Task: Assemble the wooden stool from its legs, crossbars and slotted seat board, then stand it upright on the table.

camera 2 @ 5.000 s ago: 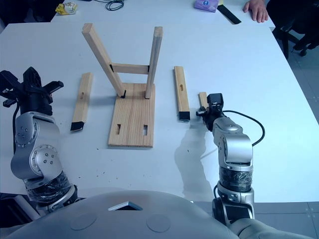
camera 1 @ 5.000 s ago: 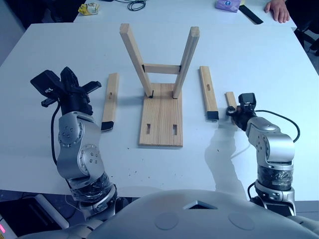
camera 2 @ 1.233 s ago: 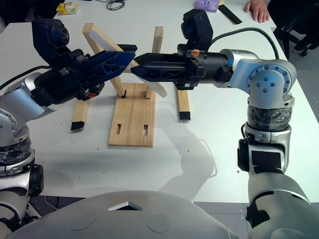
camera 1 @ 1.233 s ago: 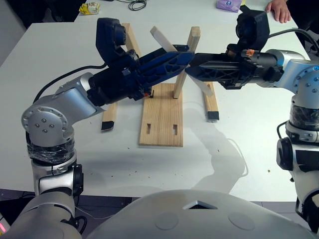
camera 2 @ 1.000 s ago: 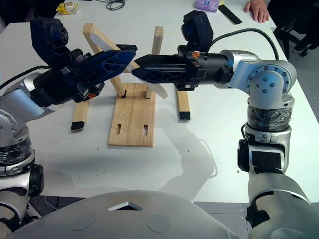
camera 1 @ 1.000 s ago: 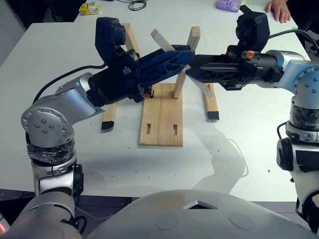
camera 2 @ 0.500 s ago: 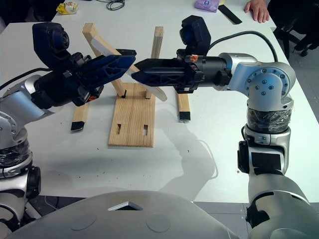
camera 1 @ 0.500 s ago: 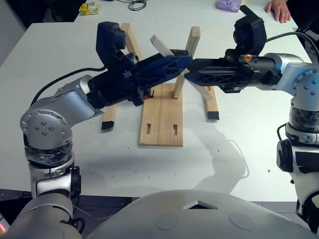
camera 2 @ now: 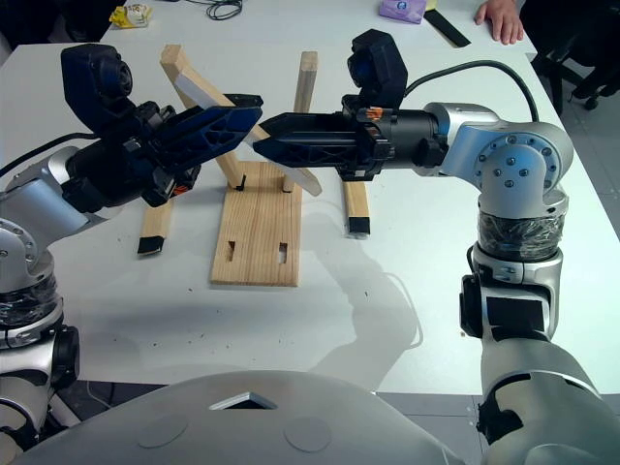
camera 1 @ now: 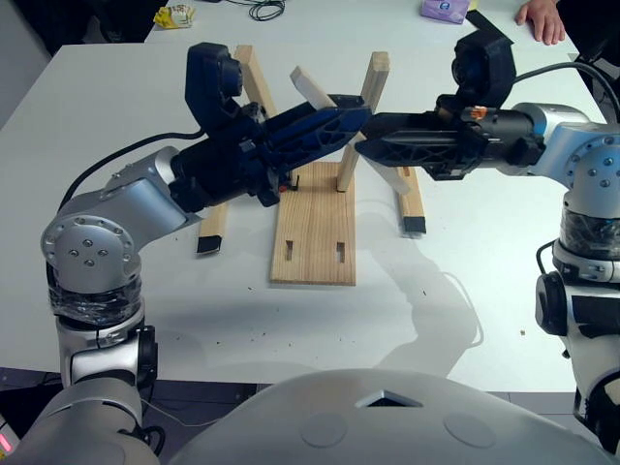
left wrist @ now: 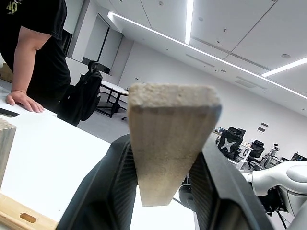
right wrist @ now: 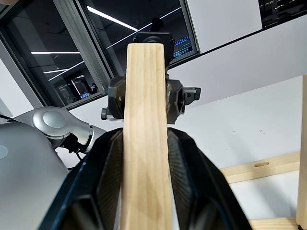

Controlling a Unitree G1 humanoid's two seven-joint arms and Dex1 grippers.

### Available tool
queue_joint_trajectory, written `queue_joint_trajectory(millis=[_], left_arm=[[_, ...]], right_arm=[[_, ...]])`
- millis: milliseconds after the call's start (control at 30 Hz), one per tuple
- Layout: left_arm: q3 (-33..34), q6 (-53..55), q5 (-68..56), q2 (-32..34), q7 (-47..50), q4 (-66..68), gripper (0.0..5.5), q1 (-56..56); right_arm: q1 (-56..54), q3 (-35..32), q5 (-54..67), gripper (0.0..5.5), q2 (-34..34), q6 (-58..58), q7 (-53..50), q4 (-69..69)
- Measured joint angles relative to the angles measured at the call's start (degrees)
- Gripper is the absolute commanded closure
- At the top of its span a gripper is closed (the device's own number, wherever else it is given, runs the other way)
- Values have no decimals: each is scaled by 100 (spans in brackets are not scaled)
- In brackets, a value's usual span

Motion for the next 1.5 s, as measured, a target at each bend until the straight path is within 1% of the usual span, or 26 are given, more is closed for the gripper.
queue_joint_trajectory(millis=[33,133,467,500,633,733,833,933,1000,1100,1200,1300,1400,1500], left_arm=[[-1,-13,24,-7,0,-2,408,0],[-4,-21,81,-14,4,4,418,17],[-4,-22,313,0,-92,-12,418,62],[3,-24,367,6,-108,-10,418,78],[62,-58,822,64,-269,22,418,181],[128,-85,1222,246,-549,19,418,364],[145,-104,1574,470,-1160,-53,418,544],[147,-309,2341,909,-2003,-99,418,931],[216,-565,2870,1000,-2313,153,418,1014],[302,-904,3301,957,-2409,411,418,998],[348,-1273,3811,780,-2320,530,418,1108],[543,-1670,4467,740,-2133,557,418,1731],[807,-2125,5156,658,-2037,686,418,2704],[924,-2422,5527,673,-2177,1136,418,2914]], right_arm=[[1,1,-14,382,3,-17,-1,-3],[4,4,-69,344,21,-78,12,-10],[6,45,-264,201,-50,-134,156,-6],[6,46,-295,195,-78,-139,180,-5],[68,38,-465,195,-221,-230,243,33],[208,-32,-721,195,-413,-511,366,91],[428,-180,-1008,195,-610,-856,417,148],[516,-334,-1299,195,-741,-1260,420,352],[534,-356,-1602,195,-767,-1650,417,461],[718,-321,-1886,195,-763,-1989,381,475],[1147,-227,-2088,195,-553,-2181,186,387],[1320,-269,-2220,195,-374,-2356,-148,366],[1561,-600,-2274,195,-322,-2541,-552,381],[1691,-890,-2339,195,-339,-2647,-784,463]])
